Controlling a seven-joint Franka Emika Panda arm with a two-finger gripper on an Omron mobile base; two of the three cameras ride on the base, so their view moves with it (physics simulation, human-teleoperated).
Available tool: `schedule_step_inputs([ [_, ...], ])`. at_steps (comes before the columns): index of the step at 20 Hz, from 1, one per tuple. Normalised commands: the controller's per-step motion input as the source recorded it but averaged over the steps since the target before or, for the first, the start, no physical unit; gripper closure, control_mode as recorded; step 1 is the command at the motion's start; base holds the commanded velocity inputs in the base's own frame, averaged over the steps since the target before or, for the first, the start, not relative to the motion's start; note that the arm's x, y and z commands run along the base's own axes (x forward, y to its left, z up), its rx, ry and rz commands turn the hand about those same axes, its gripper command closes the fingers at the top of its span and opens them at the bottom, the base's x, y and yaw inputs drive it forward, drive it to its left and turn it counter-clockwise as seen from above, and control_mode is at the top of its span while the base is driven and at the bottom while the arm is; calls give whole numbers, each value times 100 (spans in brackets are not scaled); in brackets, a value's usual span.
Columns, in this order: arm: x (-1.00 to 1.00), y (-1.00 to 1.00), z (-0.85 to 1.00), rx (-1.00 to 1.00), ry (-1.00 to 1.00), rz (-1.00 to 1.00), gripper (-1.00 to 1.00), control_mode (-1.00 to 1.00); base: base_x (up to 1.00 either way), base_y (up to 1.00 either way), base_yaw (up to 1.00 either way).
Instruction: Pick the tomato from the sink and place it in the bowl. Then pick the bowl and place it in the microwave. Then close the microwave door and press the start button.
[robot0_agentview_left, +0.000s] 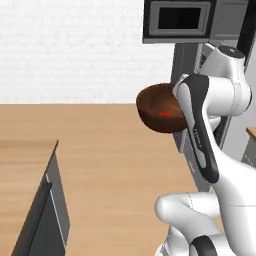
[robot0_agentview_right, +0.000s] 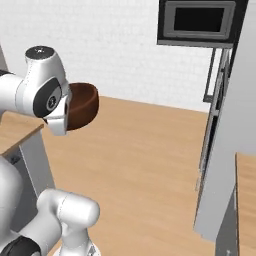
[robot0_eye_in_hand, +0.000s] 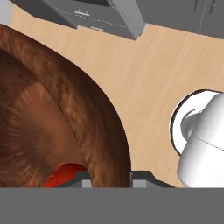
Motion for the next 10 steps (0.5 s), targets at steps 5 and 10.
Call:
schedule_step_inputs([
  [5, 0, 0, 0, 0, 0, 0, 100, 100, 100, 2, -38],
  [10, 0, 0, 0, 0, 0, 0, 100, 100, 72, 20, -66],
])
